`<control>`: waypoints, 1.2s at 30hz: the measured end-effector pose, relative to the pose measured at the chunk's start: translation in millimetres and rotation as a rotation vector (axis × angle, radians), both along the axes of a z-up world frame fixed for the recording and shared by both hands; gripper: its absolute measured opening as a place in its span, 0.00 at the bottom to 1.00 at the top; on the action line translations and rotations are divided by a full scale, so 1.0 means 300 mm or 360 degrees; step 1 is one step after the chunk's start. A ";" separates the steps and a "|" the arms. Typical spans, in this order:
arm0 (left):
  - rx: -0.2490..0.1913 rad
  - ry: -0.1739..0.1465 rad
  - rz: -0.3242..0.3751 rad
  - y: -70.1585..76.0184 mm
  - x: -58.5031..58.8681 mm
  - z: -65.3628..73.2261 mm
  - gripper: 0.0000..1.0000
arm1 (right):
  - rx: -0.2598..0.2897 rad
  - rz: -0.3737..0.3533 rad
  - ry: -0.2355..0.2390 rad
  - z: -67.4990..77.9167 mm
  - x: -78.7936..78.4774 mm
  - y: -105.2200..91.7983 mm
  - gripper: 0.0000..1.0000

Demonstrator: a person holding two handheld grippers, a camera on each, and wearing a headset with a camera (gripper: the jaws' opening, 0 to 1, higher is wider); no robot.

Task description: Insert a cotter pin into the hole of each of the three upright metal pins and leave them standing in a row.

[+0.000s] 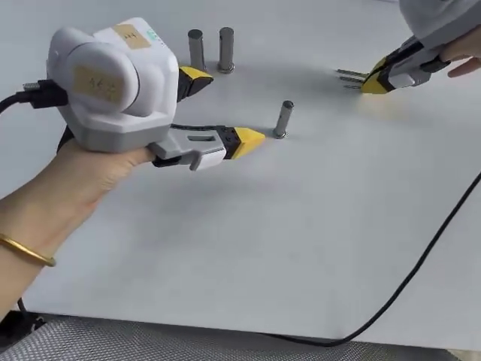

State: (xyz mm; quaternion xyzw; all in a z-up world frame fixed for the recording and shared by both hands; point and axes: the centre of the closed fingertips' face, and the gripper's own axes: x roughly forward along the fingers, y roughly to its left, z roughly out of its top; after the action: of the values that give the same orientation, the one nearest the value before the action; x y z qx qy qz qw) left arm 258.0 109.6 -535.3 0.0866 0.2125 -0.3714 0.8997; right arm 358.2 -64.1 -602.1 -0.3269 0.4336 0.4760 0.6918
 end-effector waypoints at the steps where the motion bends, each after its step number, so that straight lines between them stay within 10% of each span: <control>1: 0.0000 0.0002 -0.0004 -0.001 -0.002 0.000 0.58 | -0.0013 0.0004 0.0022 0.001 -0.003 -0.001 0.00; 16: -0.0012 0.0030 -0.0018 0.004 -0.009 -0.005 0.57 | -0.0207 0.0283 -0.0029 -0.012 0.022 -0.026 0.00; 36: -0.0062 0.0078 -0.0004 0.005 -0.017 0.033 0.54 | -0.0194 0.0345 -0.0135 0.007 0.034 -0.001 0.00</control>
State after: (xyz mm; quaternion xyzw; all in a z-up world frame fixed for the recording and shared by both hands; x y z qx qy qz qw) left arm 253.0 111.2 -525.5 0.0603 0.2271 -0.3787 0.8952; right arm 368.4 -64.4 -600.0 -0.4331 0.3941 0.5064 0.6330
